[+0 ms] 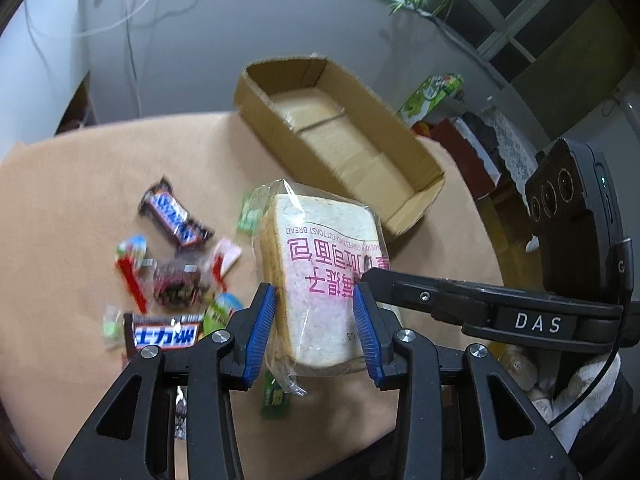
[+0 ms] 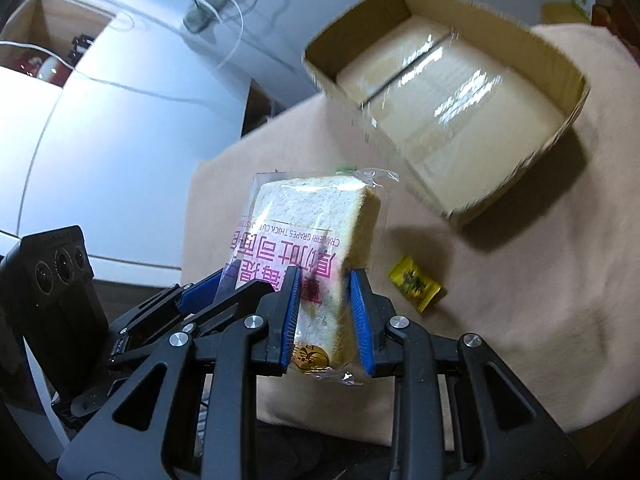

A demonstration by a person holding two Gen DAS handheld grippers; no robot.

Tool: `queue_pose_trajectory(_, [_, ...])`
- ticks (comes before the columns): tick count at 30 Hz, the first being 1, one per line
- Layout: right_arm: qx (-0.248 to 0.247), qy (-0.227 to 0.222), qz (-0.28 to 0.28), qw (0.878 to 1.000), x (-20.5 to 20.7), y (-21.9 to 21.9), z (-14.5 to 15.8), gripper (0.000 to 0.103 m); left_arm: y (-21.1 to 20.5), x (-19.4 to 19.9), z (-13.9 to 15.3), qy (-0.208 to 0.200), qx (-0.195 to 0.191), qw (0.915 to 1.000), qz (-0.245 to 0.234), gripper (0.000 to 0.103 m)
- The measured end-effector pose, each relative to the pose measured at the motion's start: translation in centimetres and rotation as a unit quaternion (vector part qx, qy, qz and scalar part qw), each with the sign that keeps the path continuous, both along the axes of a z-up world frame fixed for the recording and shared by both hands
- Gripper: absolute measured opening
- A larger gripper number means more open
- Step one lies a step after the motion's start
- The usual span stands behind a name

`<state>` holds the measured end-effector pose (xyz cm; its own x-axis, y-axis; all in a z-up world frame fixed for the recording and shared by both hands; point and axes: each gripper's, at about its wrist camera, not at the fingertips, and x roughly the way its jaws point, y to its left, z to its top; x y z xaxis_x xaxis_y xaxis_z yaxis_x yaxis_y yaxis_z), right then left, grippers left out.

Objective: Organize snacks
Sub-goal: 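Lift the bread loaf with the left tool and lower it into the box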

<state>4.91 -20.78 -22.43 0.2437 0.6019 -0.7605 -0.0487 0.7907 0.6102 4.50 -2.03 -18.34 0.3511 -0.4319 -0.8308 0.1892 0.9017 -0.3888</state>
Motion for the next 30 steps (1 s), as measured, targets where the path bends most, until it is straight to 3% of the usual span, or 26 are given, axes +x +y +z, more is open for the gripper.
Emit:
queue_pose_trajectory(11, [-0.020, -0.037, -0.036, 0.998, 2.2, -3.6, 2.4, 0.027, -3.6, 3.7, 1.6, -0.033, 0.001, 0.9989, -0.034, 0.038])
queue_pose_trajectory(30, [-0.062, -0.043, -0.061, 0.995, 7.6, -6.6, 1.1, 0.027, -8.4, 9.1, 0.4, -0.037, 0.017, 0.9963, -0.075, 0.038])
